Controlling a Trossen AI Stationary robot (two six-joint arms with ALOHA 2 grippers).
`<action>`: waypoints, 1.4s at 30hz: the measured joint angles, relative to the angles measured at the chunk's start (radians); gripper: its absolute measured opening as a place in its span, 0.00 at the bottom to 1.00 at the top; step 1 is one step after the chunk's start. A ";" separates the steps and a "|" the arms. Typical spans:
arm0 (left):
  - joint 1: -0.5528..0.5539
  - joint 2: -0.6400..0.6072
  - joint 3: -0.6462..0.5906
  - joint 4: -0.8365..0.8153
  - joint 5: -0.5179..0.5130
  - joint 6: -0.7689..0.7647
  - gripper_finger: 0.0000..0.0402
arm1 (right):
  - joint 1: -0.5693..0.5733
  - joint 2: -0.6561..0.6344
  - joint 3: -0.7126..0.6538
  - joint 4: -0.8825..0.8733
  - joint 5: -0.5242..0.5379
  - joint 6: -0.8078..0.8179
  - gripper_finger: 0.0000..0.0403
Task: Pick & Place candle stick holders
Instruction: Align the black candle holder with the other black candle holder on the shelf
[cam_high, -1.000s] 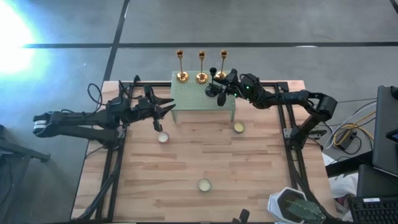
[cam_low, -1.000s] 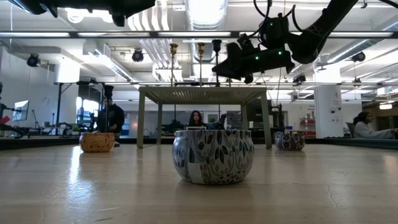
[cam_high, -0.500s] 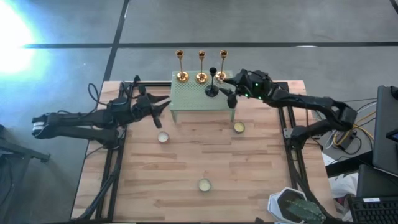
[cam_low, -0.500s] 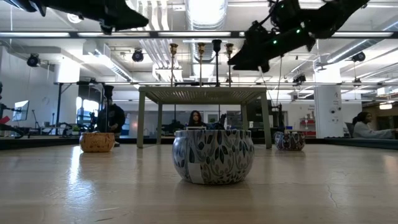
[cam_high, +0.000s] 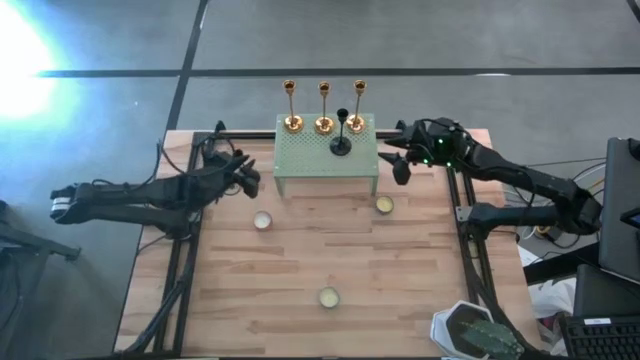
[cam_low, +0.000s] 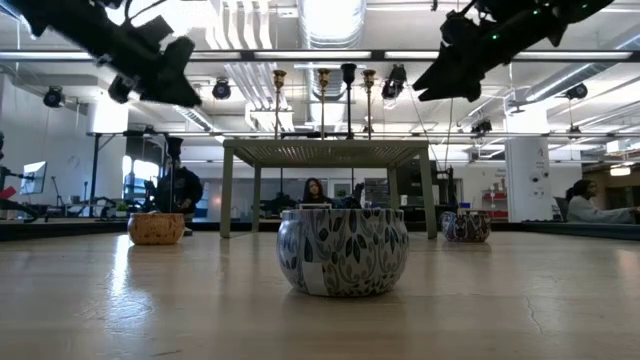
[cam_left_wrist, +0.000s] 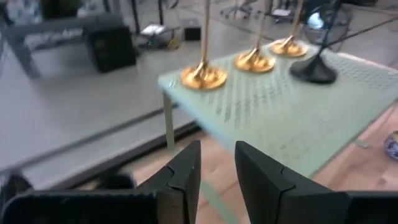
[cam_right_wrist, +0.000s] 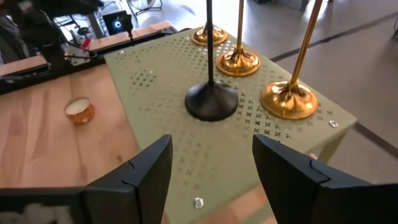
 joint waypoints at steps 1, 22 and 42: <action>-0.004 0.000 -0.016 -0.003 -0.006 -0.031 0.26 | 0.000 -0.010 -0.003 -0.004 0.000 0.002 0.53; -0.421 0.051 -0.335 0.048 -0.545 -0.448 0.19 | -0.001 0.019 -0.016 -0.019 0.027 -0.007 0.53; -0.213 0.067 -0.446 0.201 -0.463 -0.408 0.30 | -0.001 0.068 -0.016 0.083 0.028 -0.015 0.52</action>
